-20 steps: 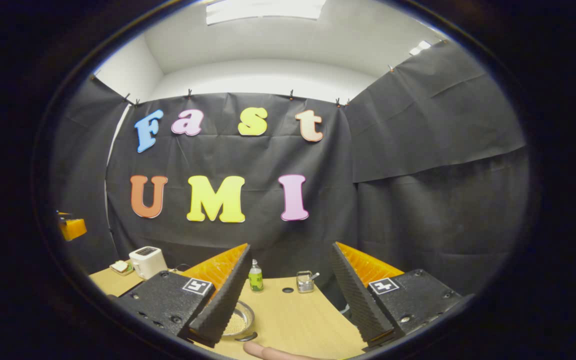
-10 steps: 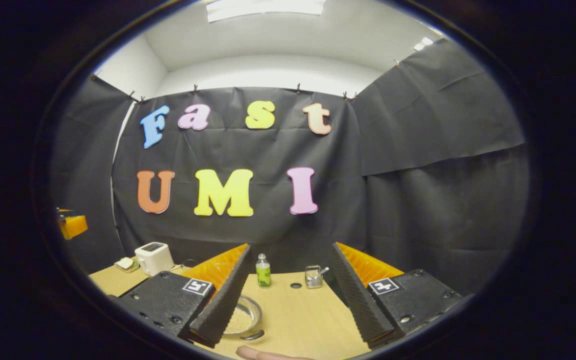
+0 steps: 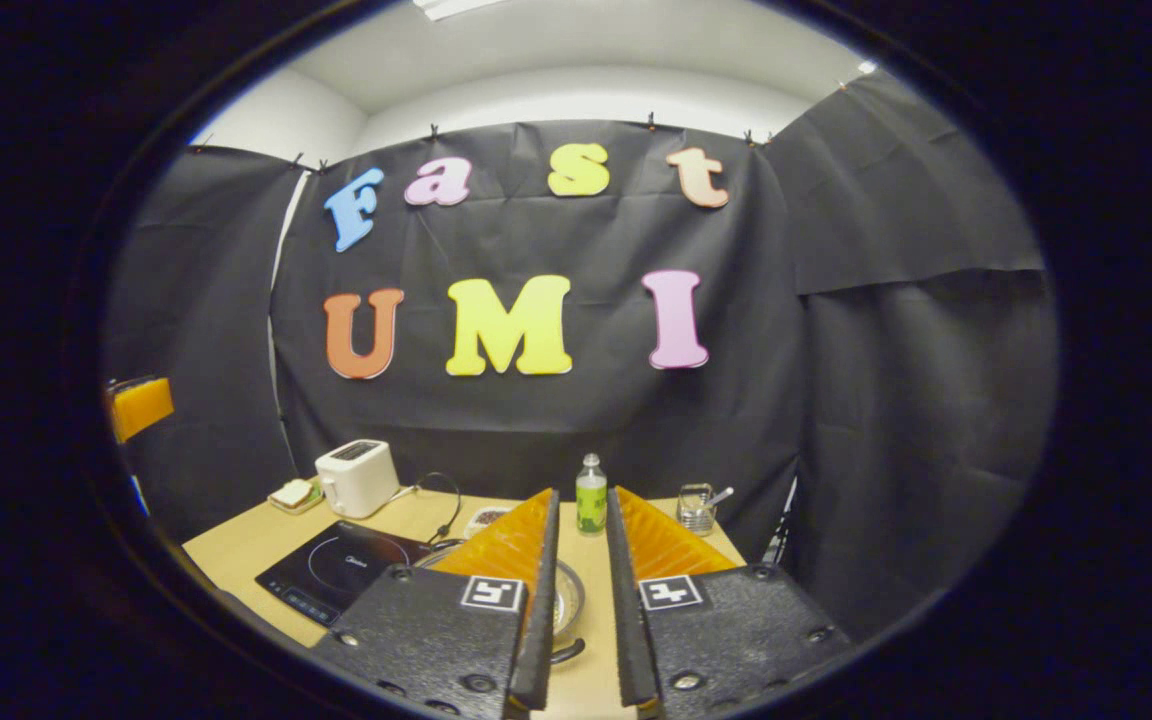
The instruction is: First push the handle of the pot to place it horizontally, then grasp the pot with both hands and set it on the induction cooktop.
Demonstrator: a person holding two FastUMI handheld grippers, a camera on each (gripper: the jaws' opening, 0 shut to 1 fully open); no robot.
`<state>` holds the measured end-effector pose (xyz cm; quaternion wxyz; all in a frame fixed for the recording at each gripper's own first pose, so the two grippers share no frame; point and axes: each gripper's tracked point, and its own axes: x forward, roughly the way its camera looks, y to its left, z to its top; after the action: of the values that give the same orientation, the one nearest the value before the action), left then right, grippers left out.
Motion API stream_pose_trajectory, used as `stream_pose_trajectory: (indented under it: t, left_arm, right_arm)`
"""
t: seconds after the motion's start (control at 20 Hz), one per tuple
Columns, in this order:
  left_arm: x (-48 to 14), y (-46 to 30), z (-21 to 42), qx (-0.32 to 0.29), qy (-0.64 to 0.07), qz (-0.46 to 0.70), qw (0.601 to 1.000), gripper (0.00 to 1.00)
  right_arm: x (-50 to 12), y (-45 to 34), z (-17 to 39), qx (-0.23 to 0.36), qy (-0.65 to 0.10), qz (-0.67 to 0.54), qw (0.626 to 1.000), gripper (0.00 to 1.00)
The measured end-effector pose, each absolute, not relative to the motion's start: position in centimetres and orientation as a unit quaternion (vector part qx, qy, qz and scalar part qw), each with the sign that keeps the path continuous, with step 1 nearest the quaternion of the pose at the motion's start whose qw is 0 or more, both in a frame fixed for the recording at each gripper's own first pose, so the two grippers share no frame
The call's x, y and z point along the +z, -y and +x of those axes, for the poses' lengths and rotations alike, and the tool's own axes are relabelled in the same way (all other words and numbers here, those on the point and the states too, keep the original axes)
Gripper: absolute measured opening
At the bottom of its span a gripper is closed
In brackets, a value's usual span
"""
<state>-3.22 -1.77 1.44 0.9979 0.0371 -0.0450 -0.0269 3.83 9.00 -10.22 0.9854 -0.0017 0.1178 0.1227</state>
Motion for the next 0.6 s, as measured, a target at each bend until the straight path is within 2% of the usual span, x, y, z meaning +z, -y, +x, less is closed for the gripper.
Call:
stream_pose_trajectory:
  t: [0.05,0.1,0.15,0.2,0.25,0.4,0.45,0.6]
  left_arm:
    - [1.4,1.7,-3.4,-0.028,0.047,0.039,0.998,0.94]
    - [1.3,1.4,-3.6,-0.026,0.050,0.041,0.998,0.94]
    - [1.3,1.2,-3.7,-0.025,0.051,0.042,0.998,0.95]
    - [0.9,1.1,-4.1,-0.026,0.049,0.042,0.998,0.95]
    - [0.9,1.0,-4.3,-0.027,0.049,0.042,0.998,0.94]
    - [1.1,0.3,-4.9,-0.021,0.059,0.043,0.997,0.95]
    - [1.1,0.2,-5.3,-0.023,0.059,0.042,0.997,0.95]
    - [1.3,0.0,-5.9,-0.024,0.064,0.039,0.997,0.95]
  right_arm:
    - [-11.2,-9.2,4.2,0.121,-0.130,0.000,0.984,0.17]
    - [-12.2,-9.2,4.4,0.117,-0.143,0.004,0.983,0.14]
    - [-13.6,-9.2,4.7,0.113,-0.159,0.007,0.981,0.05]
    - [-14.8,-9.5,4.8,0.115,-0.174,0.010,0.978,0.00]
    - [-16.0,-10.0,4.9,0.120,-0.191,0.010,0.974,0.04]
    - [-20.0,-10.5,5.4,0.127,-0.235,0.001,0.964,0.04]
    - [-21.3,-10.7,5.5,0.127,-0.248,-0.001,0.960,0.01]
    - [-25.5,-11.9,4.9,0.141,-0.290,-0.024,0.946,0.04]
